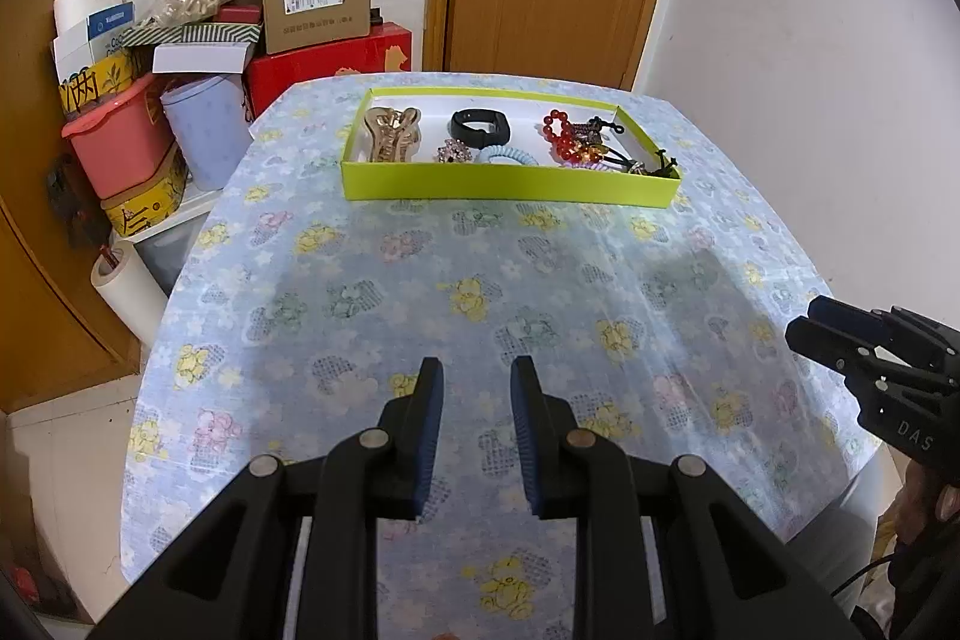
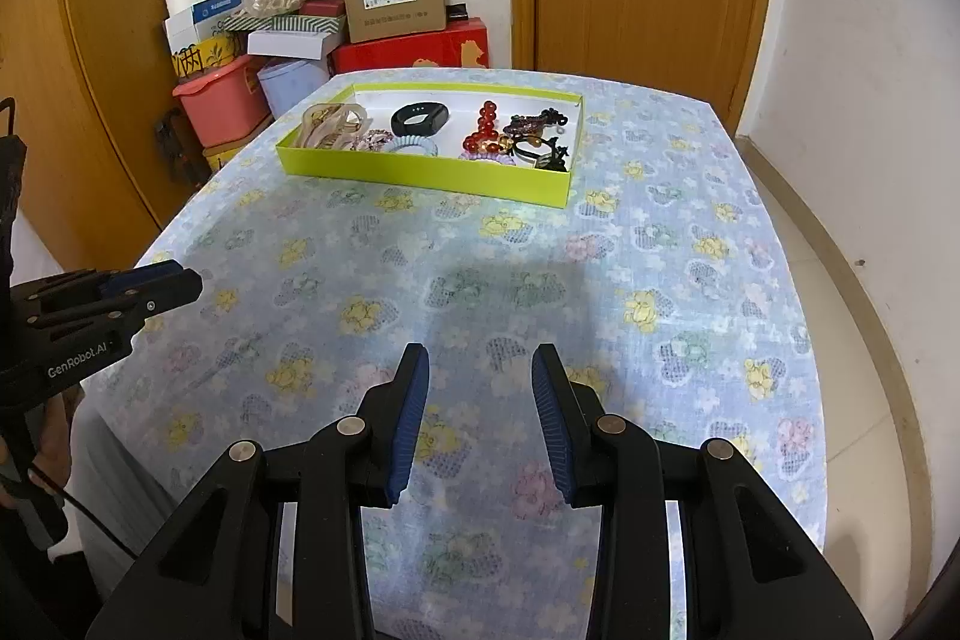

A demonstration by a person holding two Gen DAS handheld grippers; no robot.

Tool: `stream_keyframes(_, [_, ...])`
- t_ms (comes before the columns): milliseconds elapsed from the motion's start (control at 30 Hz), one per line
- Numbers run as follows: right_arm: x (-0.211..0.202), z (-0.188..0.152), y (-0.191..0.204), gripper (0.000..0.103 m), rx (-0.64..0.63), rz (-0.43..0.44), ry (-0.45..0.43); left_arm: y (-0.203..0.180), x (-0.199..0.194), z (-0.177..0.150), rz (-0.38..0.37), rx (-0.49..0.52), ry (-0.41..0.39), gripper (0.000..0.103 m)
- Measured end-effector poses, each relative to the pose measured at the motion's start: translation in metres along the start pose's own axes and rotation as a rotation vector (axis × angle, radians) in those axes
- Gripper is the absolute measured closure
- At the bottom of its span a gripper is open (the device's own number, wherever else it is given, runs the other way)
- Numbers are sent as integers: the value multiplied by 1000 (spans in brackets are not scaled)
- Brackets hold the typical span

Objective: Organize jewelry

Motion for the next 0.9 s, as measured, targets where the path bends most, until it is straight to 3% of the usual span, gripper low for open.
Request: stream_keyframes(900, [4, 0, 3, 66, -6, 4, 20, 1, 4, -3, 3, 2, 7, 79])
Point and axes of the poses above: each gripper's, at about its wrist camera, not at the fingertips, and x roughly the way its jaws point, y to its left, z to its top, the point moved 6 cm from there along x, roughly the way its jaws point, and after that the axes turned 14 degrees about -x, right-handed, at the moved point
